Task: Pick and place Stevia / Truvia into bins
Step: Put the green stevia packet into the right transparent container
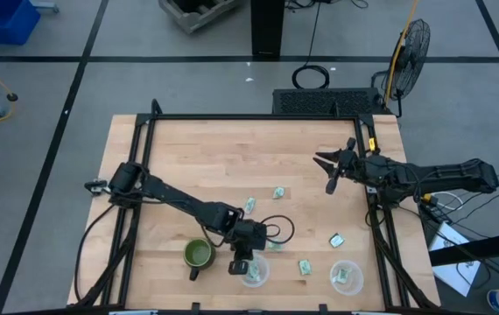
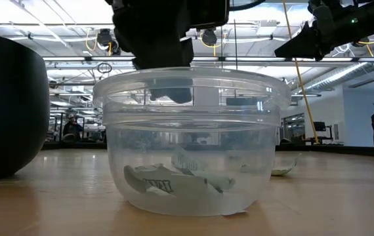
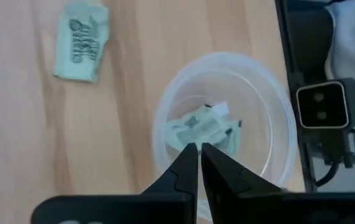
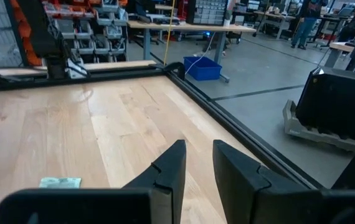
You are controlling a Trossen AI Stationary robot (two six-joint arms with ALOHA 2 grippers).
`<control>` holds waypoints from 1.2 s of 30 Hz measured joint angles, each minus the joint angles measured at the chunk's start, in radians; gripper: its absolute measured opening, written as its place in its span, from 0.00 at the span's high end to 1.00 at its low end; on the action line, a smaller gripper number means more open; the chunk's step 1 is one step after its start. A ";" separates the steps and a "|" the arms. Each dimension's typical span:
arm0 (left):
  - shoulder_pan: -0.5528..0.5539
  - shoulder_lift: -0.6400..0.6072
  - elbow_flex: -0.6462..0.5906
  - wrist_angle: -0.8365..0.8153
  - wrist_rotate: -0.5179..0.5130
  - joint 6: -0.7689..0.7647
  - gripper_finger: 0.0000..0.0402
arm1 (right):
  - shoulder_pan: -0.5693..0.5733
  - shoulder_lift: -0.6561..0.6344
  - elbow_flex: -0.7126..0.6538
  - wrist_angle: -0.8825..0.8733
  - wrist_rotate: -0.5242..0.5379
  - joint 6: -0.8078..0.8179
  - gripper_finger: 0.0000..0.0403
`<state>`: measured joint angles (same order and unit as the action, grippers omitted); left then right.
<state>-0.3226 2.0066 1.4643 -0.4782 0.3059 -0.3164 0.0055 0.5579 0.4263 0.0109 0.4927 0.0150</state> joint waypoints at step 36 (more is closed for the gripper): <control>0.336 -0.435 0.000 -0.515 -0.561 0.413 0.94 | 0.002 0.208 0.000 0.078 -0.210 -0.061 0.80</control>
<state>0.0134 1.5717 1.4647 -0.9933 -0.2555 0.0962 0.0078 0.7654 0.4266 0.0893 0.2827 -0.0457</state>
